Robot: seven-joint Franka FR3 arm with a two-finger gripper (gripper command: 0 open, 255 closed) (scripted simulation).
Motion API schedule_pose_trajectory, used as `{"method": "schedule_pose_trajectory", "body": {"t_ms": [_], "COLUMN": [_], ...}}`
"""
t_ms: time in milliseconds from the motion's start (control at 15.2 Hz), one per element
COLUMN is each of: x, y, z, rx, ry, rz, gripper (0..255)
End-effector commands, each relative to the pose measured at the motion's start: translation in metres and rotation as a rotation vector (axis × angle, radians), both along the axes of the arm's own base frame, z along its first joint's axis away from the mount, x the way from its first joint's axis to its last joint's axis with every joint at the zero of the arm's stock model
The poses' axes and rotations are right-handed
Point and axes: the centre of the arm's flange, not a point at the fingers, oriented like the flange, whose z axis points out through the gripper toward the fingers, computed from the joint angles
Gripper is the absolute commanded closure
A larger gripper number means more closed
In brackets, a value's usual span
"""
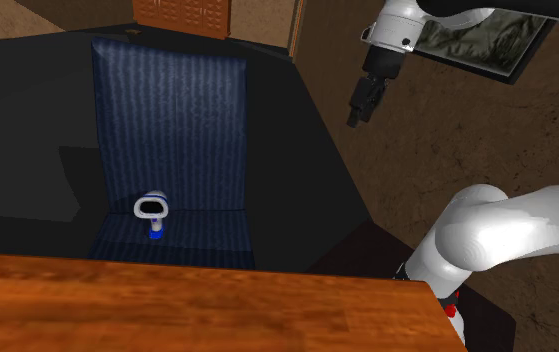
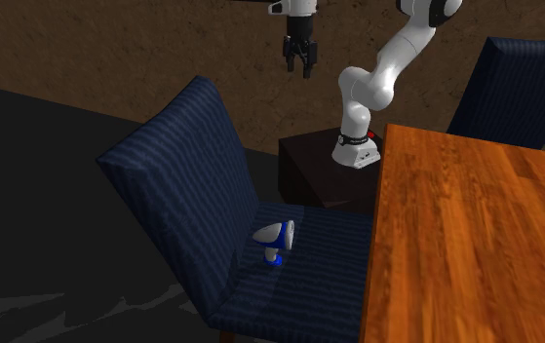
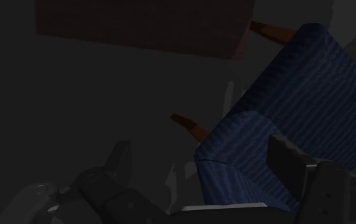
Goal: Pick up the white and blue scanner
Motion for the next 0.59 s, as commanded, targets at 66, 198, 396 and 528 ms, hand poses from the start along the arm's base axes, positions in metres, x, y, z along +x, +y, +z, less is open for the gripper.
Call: {"method": "schedule_pose_trajectory", "body": {"t_ms": [66,198,396,528], "x": [0.004,0.012,0.025,0.035], "y": [0.011,0.032,0.063,0.084], "z": [-0.006,-0.017,-0.033,-0.044], "rx": [0.005,0.015,0.029,0.039], "ry": [0.002,0.005,0.009,0.012], "rz": [-0.015,-0.044,-0.088,-0.118], "gripper": [0,0,0,0]}}
